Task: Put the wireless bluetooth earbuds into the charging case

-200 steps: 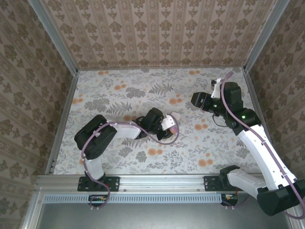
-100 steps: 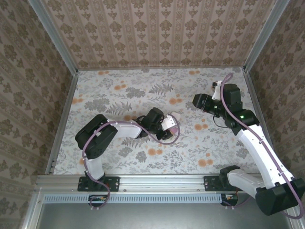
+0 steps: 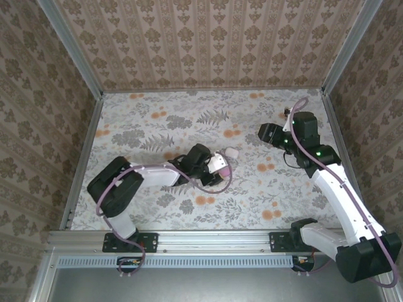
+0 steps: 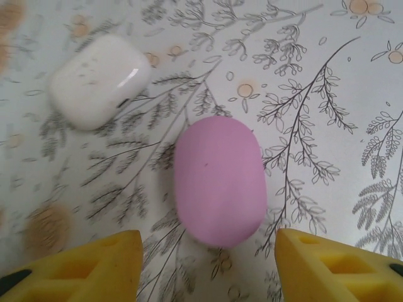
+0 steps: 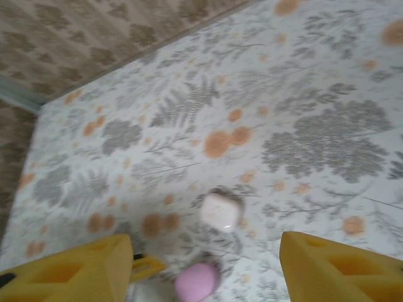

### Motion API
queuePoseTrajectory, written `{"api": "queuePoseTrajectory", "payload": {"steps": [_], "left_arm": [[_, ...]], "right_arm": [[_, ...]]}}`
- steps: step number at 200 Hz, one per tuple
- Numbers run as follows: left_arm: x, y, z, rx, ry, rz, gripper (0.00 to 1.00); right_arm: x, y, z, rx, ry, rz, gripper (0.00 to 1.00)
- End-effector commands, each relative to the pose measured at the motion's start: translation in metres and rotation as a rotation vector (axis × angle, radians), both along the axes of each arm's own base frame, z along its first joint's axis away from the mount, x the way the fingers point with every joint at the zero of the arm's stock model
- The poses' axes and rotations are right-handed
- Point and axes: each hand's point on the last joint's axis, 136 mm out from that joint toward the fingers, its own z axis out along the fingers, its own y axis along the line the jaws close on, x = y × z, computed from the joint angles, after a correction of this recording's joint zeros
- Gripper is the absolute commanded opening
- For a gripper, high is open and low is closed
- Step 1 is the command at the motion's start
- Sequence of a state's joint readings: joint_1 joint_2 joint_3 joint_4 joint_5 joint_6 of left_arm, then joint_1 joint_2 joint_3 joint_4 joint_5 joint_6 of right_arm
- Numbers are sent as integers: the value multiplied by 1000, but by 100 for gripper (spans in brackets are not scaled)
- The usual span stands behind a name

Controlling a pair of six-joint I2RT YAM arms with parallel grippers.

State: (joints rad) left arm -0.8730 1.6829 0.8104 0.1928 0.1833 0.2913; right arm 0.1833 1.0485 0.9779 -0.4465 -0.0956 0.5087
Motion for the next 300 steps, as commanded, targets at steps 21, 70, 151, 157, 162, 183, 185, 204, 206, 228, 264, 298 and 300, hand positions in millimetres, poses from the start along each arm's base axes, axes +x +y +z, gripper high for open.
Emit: {"api": "queuePoseTrajectory", "payload": {"steps": [21,70,151,157,162,183,185,204,206,228,264,298,300], "left_arm": [[35,36,60,-138,-131,237,64],[82,123,115,-242,-234,597,84],[117,288,130,-245,-288,1116,100],[117,297,130,-244,-294,1144,100],[116,303,129,-241,-297,1161,100],[113,327,126,-244,-315,1228,100],[113,329,125,-244,-317,1231,100],[112,341,120,-226,-330,1251,100],[112,343,119,-223,-330,1256,100],[113,355,108,-199,-331,1285,100],[128,352,78,-158,-290,1242,100],[146,338,54,-184,-303,1146,100],[147,337,52,-185,-299,1141,100]], "right_arm": [[25,-65,-49,-352,-44,-216,84],[46,-90,-118,-570,59,-246,94],[76,-62,-137,-614,-178,-43,96],[76,-59,-136,-616,-210,-26,96],[75,-58,-136,-611,-242,-15,96],[70,-65,-136,-543,-287,-25,97],[69,-66,-136,-537,-291,-29,97],[63,-68,-143,-502,-340,-31,98],[63,-68,-146,-497,-341,-25,98],[69,-88,-149,-497,-282,-131,100],[67,-92,-147,-500,-296,-161,100],[68,-91,-147,-502,-296,-159,100],[68,-91,-147,-501,-297,-159,100]]}}
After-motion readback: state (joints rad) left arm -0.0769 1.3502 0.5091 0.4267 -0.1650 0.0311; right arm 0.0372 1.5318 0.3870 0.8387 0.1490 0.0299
